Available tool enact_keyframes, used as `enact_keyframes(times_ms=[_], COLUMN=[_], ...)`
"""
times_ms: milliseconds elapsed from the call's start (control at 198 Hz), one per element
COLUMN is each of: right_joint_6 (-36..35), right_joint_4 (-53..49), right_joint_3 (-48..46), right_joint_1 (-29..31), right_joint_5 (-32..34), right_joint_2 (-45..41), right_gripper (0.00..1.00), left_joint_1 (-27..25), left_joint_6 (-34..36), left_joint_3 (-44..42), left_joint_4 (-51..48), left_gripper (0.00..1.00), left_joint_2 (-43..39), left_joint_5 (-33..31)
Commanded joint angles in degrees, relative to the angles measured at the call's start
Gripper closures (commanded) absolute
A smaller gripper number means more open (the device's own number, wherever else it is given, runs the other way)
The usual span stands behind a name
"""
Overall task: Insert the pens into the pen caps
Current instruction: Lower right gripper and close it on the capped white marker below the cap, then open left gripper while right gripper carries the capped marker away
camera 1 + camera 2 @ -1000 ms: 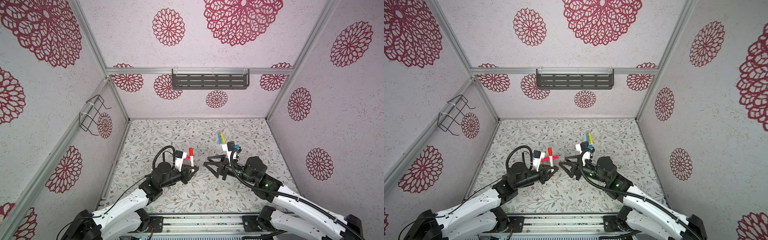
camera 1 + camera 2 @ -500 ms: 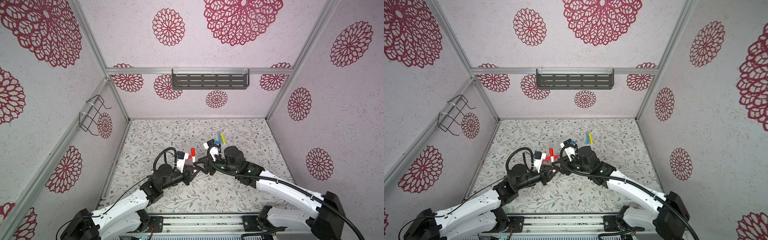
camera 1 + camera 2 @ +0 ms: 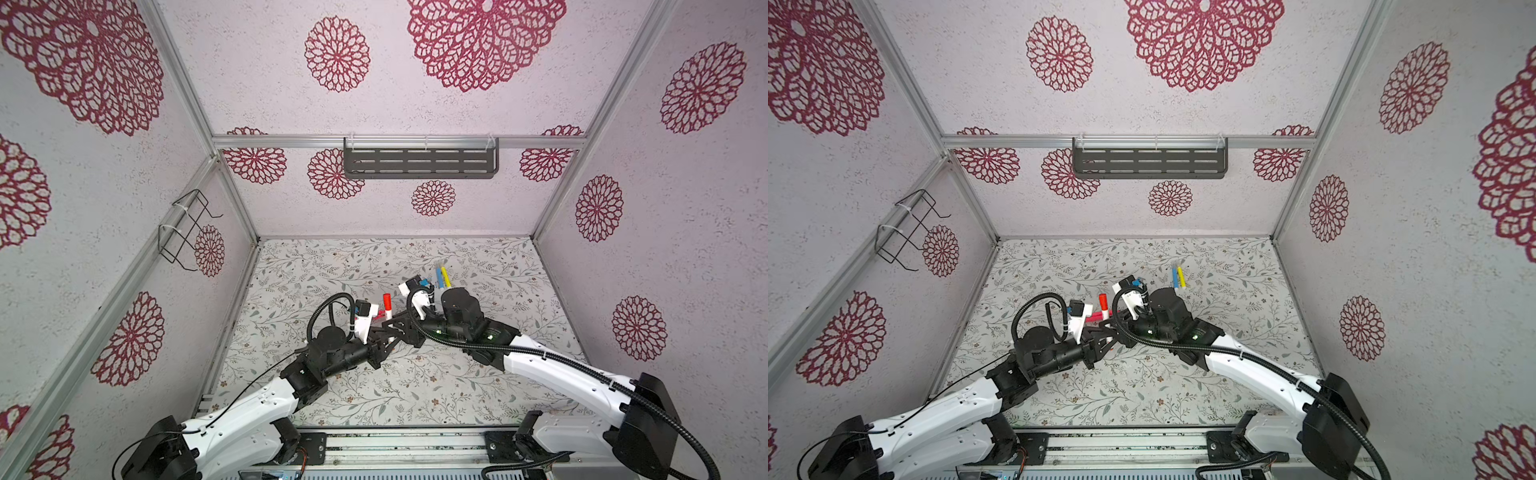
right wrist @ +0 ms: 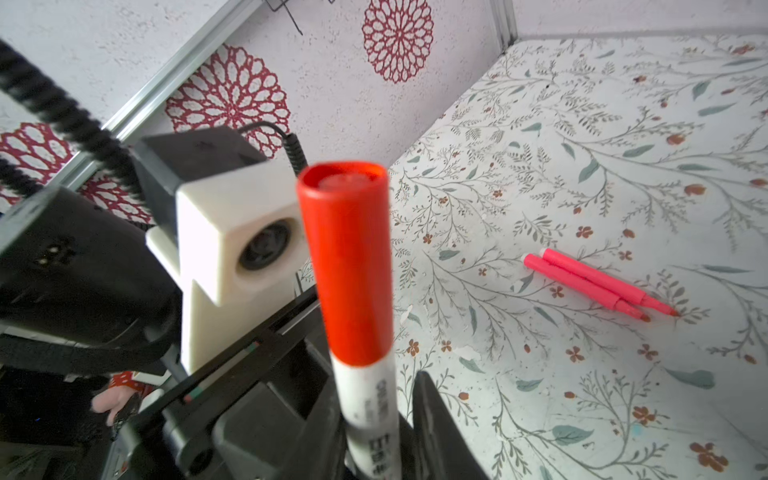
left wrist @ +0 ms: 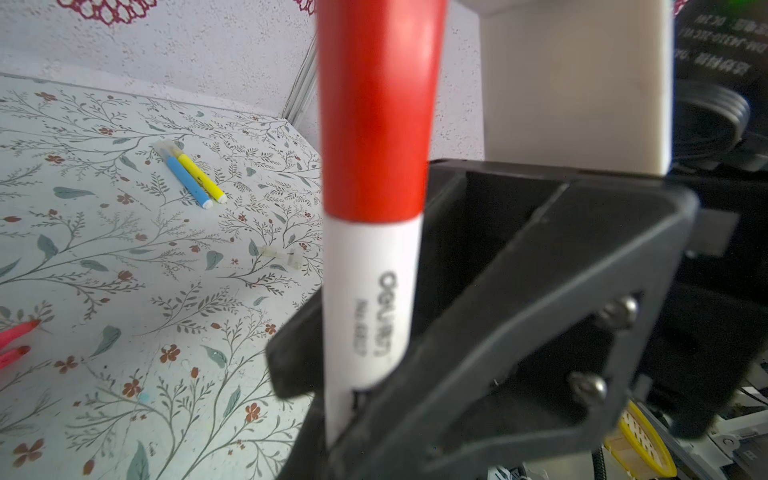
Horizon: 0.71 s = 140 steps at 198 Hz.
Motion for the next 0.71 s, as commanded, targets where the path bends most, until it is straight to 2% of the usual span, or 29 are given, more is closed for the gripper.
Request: enact_keyframes(times_ms=[0,45,66,116,162,187,217,399,521,703], right_joint_6=[0.27,0.38,0.36,0.2,-0.13,-0.44,-0.92,-2.14,-3.38,-6.84], right_joint_4=[2.1,1.87,1.78,0.75,-1.17,-2.51,-4.47,-15.18,-21.91,-30.22], right_joint_3=[0.67,0.39,0.28,0.38,0.87,1.38,2.08,6.75,11.7,25.76], right_joint_1=[0.41,0.38,0.35,0.24,-0.11,-0.34,-0.97,-7.79,-12.56,-16.36], right_joint_5=[0.08,0.86,1.23,3.15,5.53,6.92,8.85,16.34,19.43,23.14], right_joint_2=[-0.71,-1.07,-1.21,-1.6,-1.83,-1.77,-1.73,2.44,10.02,25.92], right_gripper=[0.85,0.89,0.9,0.9,0.9,0.9,0.9,0.89,0.88,0.89], left_joint_1=[-0.63,-0.62,-0.61,-0.63,-0.63,-0.63,-0.59,-0.59,-0.65,-0.78], left_joint_6=[1.01,0.97,0.92,0.56,0.42,0.35,0.27,0.05,-0.82,-2.01], left_joint_3=[1.58,1.66,1.67,1.82,2.16,2.4,2.73,3.08,0.48,-2.39], left_joint_4=[0.82,0.63,0.5,-0.38,-1.9,-2.9,-4.7,-15.92,-16.98,-18.14], left_gripper=[1.0,1.0,0.96,0.77,0.49,0.42,0.38,0.34,0.34,0.34], left_joint_2=[0.09,0.22,0.29,0.47,0.7,0.82,0.84,-1.24,-5.02,-9.19], left_joint_5=[-0.1,-0.34,-0.58,-1.7,-2.82,-3.7,-5.28,-16.02,-17.08,-18.85])
